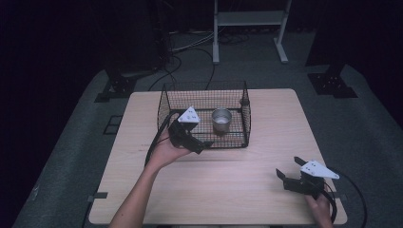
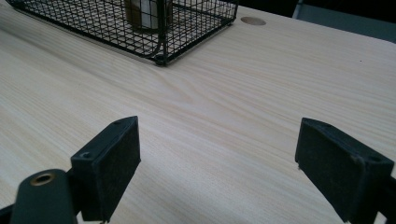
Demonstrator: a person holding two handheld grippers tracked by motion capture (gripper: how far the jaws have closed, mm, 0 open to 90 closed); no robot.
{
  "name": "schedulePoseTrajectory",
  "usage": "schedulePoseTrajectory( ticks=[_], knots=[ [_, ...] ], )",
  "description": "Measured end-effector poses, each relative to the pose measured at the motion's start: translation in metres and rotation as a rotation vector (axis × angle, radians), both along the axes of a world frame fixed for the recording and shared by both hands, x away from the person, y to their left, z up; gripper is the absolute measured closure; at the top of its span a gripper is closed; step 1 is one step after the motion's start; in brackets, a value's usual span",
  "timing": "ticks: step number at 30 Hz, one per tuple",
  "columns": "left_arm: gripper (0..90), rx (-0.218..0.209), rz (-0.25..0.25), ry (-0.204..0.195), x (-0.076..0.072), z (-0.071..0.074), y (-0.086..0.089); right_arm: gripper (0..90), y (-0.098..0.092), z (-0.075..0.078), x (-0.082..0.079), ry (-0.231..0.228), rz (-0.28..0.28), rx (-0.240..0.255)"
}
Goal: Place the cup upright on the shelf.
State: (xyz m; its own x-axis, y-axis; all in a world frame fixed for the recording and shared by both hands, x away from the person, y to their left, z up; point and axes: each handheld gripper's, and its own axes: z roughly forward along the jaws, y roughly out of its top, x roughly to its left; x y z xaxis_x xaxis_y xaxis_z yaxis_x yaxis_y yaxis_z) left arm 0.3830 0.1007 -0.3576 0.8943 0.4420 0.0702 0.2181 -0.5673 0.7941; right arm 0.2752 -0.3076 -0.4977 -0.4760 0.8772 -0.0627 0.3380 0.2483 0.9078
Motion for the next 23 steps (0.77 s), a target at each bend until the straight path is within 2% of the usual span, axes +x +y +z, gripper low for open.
schedulePoseTrajectory(
  ticks=[13,15,17,23],
  knots=[
    [2.6,-0.062,0.014,0.0,-0.026,-0.014,0.022,13.4,0.0,0.0,0.0,0.003,-0.003,0.0],
    [2.6,-0.078,0.023,0.002,-0.03,-0.017,0.025,13.4,0.0,0.0,0.0,0.003,-0.003,0.0],
    [2.1,-0.113,0.023,0.012,-0.034,-0.019,0.028,13.4,0.0,0.0,0.0,0.001,-0.003,-0.001],
    [2.0,-0.132,0.036,-0.006,-0.047,-0.026,0.036,13.4,0.0,0.0,0.0,0.005,-0.004,-0.001]
  ],
)
